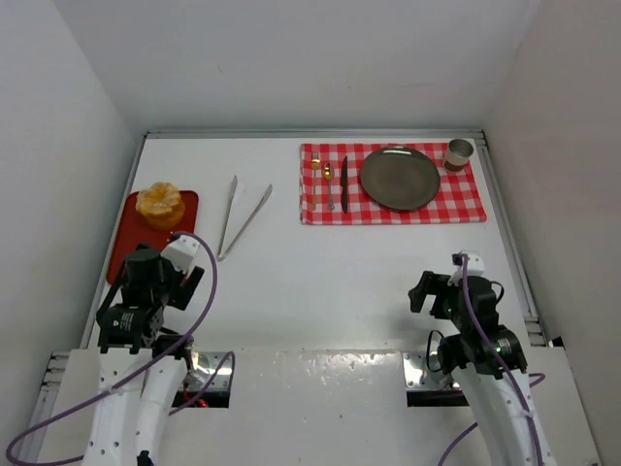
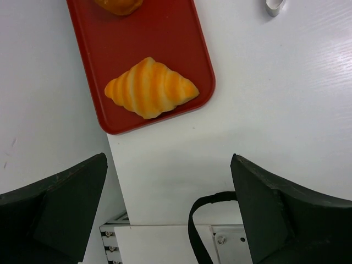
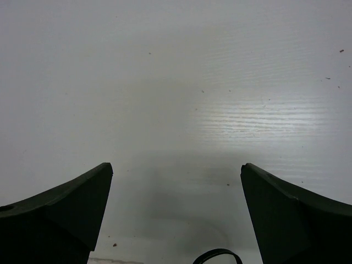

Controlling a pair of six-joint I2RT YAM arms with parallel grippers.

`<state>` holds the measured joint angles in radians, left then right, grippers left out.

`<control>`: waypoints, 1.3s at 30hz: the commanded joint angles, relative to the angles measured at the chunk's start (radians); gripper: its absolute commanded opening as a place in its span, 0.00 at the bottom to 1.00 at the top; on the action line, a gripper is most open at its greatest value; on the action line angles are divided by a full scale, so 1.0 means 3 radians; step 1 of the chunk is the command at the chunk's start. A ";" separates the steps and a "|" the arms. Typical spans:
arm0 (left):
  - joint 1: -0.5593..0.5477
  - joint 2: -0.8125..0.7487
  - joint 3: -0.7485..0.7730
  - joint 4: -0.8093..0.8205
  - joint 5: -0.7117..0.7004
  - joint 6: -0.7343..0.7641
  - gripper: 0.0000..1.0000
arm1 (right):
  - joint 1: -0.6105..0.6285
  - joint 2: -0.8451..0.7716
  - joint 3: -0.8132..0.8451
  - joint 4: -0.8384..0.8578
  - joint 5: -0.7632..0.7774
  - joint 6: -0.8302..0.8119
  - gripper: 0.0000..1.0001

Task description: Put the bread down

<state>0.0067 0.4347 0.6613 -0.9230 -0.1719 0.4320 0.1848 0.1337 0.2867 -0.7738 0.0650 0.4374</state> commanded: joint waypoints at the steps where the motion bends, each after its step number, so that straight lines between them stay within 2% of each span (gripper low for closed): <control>1: 0.0029 0.0090 0.0015 0.0234 0.0036 -0.0034 1.00 | -0.0008 0.0071 0.0082 0.0018 0.0136 0.0096 1.00; 4: 0.0029 0.0365 0.0178 0.0264 0.0296 0.0241 1.00 | 0.0003 0.0142 0.0067 0.0059 0.0161 0.0102 1.00; 5: -0.0001 0.0614 0.0265 0.0138 0.0540 0.0566 1.00 | 0.0003 0.0163 0.0082 0.0104 0.0162 0.0107 1.00; 6: -0.0002 0.0784 0.0362 0.0136 0.0578 0.0569 1.00 | -0.0002 0.0208 0.0093 0.0110 0.0182 0.0117 1.00; 8: -0.0078 0.1258 0.0811 0.0136 0.0578 0.0351 1.00 | -0.0008 0.0341 0.0108 0.0206 0.0177 0.0132 1.00; 9: -0.0149 0.1874 0.1223 0.0061 0.0537 0.0076 1.00 | -0.0003 0.0418 0.0133 0.0222 0.0157 0.0142 1.00; 12: -0.0252 0.2869 0.1976 -0.0430 0.0725 -0.0191 1.00 | -0.0008 0.0587 0.0174 0.0355 0.0116 0.0153 1.00; 13: -0.0283 0.3413 0.2434 -0.0507 0.0858 -0.0268 1.00 | 0.0003 0.0633 0.0174 0.0416 0.0141 0.0163 1.00; 16: -0.0283 0.3970 0.2958 -0.0493 0.1006 -0.0539 1.00 | -0.0002 0.0817 0.0200 0.0559 0.0105 0.0250 1.00; 17: -0.0283 0.4194 0.3006 -0.0427 0.1053 -0.0570 1.00 | 0.0008 0.0893 0.0210 0.0590 0.0085 0.0326 1.00; 21: -0.0360 0.4553 0.3006 0.0125 0.0998 -0.0688 1.00 | -0.0002 0.1032 0.0200 0.0753 0.0039 0.0490 1.00; 25: -0.0390 0.4946 0.3006 0.0376 0.1100 -0.0765 1.00 | 0.0003 0.1144 0.0291 0.0775 0.0044 0.0449 1.00; 31: -0.0390 0.5270 0.2961 0.0576 0.1232 -0.0796 1.00 | 0.0003 0.1298 0.0425 0.0657 0.0146 0.0388 1.00; 36: -0.0421 0.5413 0.2792 0.0755 0.1049 -0.0765 1.00 | 0.0003 0.1328 0.0404 0.0728 0.0207 0.0388 1.00; 38: -0.0421 0.5500 0.2761 0.0837 0.0967 -0.0801 0.96 | 0.0008 0.1344 0.0420 0.0734 0.0213 0.0388 1.00; 39: -0.0421 0.5500 0.2730 0.0837 0.0936 -0.0801 0.90 | 0.0003 0.1359 0.0425 0.0734 0.0223 0.0363 1.00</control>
<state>-0.1112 2.0666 1.5040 -0.7246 0.1276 0.2058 0.1852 0.5301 0.3763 -0.5983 0.1062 0.5503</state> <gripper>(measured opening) 0.928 0.996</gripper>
